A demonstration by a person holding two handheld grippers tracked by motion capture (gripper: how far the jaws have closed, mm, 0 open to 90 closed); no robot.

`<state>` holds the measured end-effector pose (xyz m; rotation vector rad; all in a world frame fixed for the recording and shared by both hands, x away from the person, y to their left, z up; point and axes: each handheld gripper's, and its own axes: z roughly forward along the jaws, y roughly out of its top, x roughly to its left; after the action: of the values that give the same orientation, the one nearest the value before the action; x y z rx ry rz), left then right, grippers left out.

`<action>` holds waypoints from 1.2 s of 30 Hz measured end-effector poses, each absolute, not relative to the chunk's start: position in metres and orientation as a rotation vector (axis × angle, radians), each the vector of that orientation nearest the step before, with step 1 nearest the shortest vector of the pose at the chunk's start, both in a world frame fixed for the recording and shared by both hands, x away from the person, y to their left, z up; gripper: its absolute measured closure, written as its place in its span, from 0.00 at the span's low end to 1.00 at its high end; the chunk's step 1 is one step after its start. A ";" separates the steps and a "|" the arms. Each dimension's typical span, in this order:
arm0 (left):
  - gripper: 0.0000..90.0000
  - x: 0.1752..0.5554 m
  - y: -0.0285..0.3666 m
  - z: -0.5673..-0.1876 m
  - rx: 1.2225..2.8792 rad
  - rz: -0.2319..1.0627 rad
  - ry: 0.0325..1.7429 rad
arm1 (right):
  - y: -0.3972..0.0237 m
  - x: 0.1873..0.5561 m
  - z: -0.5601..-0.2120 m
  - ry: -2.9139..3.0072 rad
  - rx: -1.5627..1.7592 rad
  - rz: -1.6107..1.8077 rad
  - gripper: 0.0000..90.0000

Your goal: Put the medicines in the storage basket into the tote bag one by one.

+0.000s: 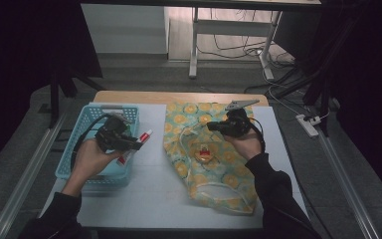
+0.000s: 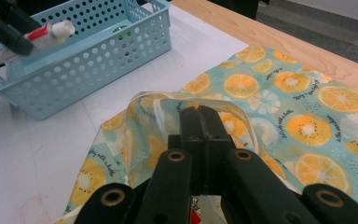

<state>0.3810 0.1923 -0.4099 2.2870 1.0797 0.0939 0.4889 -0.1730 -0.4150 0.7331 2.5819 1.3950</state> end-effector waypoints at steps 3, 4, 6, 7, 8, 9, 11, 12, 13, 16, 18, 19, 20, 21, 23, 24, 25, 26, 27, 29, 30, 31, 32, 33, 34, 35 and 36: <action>0.80 0.382 0.178 -0.409 2.302 0.078 1.042 | -0.173 0.489 -0.414 2.581 0.732 1.398 1.00; 0.80 0.382 0.172 -0.409 2.311 0.073 1.029 | -0.173 0.489 -0.414 2.581 0.731 1.396 1.00; 0.80 0.383 0.163 -0.410 2.326 0.060 1.008 | -0.173 0.488 -0.413 2.578 0.728 1.398 1.00; 0.80 0.384 0.158 -0.410 2.333 0.057 0.995 | -0.173 0.488 -0.413 2.578 0.726 1.400 1.00; 0.80 0.384 0.155 -0.410 2.334 0.057 0.989 | -0.173 0.488 -0.413 2.579 0.726 1.398 1.00; 0.80 0.384 0.149 -0.411 2.335 0.057 0.980 | -0.174 0.488 -0.412 2.579 0.726 1.393 1.00; 0.80 0.385 0.139 -0.411 2.338 0.046 0.956 | -0.175 0.489 -0.412 2.575 0.729 1.394 1.00; 0.80 0.385 0.134 -0.411 2.343 0.046 0.945 | -0.175 0.489 -0.412 2.576 0.731 1.393 1.00; 0.80 0.385 0.129 -0.411 2.348 0.043 0.932 | -0.176 0.489 -0.412 2.575 0.732 1.395 1.00; 0.80 0.386 0.113 -0.411 2.359 0.034 0.900 | -0.176 0.490 -0.411 2.573 0.733 1.399 1.00; 0.80 0.388 0.104 -0.411 2.372 0.034 0.877 | -0.176 0.490 -0.411 2.571 0.734 1.402 1.00; 0.80 0.389 0.100 -0.412 2.374 0.029 0.871 | -0.176 0.490 -0.411 2.569 0.733 1.404 1.00; 0.80 0.390 0.097 -0.413 2.375 0.023 0.866 | -0.176 0.490 -0.411 2.568 0.734 1.404 1.00; 0.80 0.392 0.092 -0.414 2.377 0.017 0.859 | -0.176 0.490 -0.411 2.568 0.733 1.404 1.00; 0.80 0.395 0.083 -0.417 2.383 0.008 0.851 | -0.176 0.490 -0.410 2.569 0.733 1.404 1.00; 0.80 0.397 0.079 -0.419 2.387 0.005 0.845 | -0.176 0.490 -0.410 2.569 0.732 1.404 1.00; 0.80 0.399 0.075 -0.421 2.389 0.002 0.840 | -0.176 0.490 -0.410 2.569 0.732 1.403 1.00; 0.80 0.400 0.071 -0.422 2.389 -0.005 0.837 | -0.176 0.490 -0.409 2.568 0.732 1.406 1.00; 0.80 0.402 0.067 -0.423 2.391 -0.010 0.831 | -0.175 0.491 -0.409 2.567 0.730 1.408 1.00; 0.80 0.406 0.059 -0.426 2.397 -0.006 0.822 | -0.175 0.491 -0.409 2.566 0.726 1.408 1.00; 0.80 0.407 0.055 -0.427 2.400 -0.006 0.816 | -0.175 0.491 -0.409 2.566 0.727 1.409 1.00; 0.80 0.409 0.051 -0.428 2.398 -0.004 0.813 | -0.175 0.491 -0.409 2.566 0.733 1.408 1.00; 0.80 0.411 0.049 -0.429 2.401 0.001 0.808 | -0.175 0.491 -0.409 2.566 0.737 1.407 1.00; 0.80 0.414 0.044 -0.430 2.404 0.005 0.804 | -0.175 0.492 -0.409 2.566 0.740 1.409 1.00; 0.80 0.416 0.041 -0.431 2.404 0.009 0.801 | -0.175 0.492 -0.409 2.566 0.743 1.405 1.00; 0.80 0.418 0.037 -0.432 2.405 0.010 0.795 | -0.175 0.492 -0.410 2.566 0.748 1.405 1.00; 0.80 0.421 0.034 -0.433 2.407 0.015 0.789 | -0.175 0.492 -0.410 2.567 0.746 1.404 1.00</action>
<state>0.4209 0.0341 -0.4326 2.4069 0.7889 0.0146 0.4922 -0.1751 -0.4101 0.7459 2.5671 1.4039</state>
